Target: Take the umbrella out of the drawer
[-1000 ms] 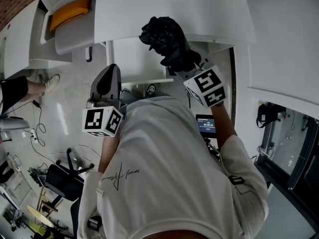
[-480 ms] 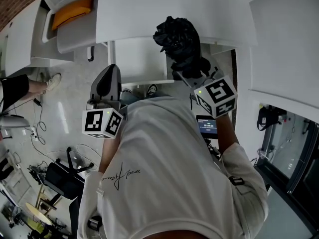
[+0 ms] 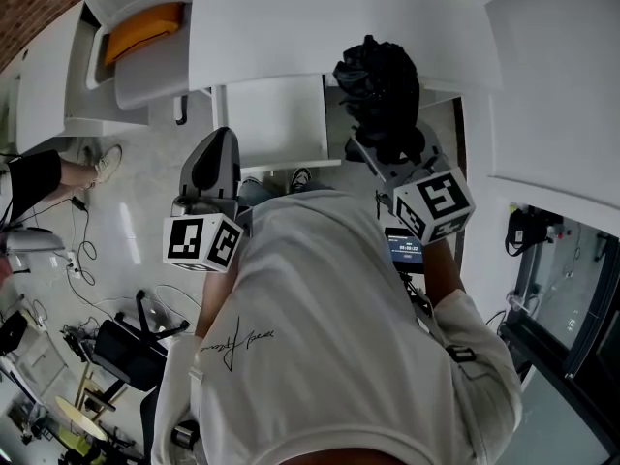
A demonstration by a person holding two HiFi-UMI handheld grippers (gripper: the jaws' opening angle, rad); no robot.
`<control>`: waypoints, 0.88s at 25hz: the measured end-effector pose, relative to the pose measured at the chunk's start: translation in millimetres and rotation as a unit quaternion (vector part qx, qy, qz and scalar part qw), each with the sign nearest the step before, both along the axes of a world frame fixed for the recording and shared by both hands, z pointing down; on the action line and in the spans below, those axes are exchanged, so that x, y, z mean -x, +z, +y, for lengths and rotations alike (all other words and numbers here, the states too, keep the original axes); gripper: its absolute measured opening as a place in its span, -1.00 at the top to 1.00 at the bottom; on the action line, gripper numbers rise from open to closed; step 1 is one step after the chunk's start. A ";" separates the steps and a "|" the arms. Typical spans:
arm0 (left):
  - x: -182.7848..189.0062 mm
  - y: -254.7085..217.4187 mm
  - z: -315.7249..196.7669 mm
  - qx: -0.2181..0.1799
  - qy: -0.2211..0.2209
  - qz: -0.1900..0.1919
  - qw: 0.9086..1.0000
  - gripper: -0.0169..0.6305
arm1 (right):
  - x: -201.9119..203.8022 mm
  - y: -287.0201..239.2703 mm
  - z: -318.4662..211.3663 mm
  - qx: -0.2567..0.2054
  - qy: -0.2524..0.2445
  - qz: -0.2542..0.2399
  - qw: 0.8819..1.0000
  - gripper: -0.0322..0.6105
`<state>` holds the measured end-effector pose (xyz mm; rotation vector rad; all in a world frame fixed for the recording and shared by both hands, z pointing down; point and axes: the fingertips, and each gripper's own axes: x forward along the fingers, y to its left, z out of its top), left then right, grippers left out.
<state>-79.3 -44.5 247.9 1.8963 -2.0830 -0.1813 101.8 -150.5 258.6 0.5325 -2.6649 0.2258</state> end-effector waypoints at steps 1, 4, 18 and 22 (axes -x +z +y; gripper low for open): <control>-1.0 -1.5 -1.1 -0.001 0.001 -0.001 1.000 0.90 | -3.1 -1.0 -1.4 0.000 0.006 -0.006 1.000 0.16; -9.5 -8.6 -5.5 -0.005 0.004 -0.005 1.000 0.90 | -18.0 -6.5 -7.4 0.000 0.021 -0.021 1.000 0.16; -3.8 -20.9 -7.5 -0.009 0.002 -0.014 1.000 0.90 | -37.6 -25.4 -13.9 -0.018 0.057 -0.071 0.996 0.16; -9.1 -24.3 -5.0 -0.015 0.004 -0.014 1.000 0.90 | -45.6 -28.9 -6.0 -0.024 0.053 -0.080 0.995 0.16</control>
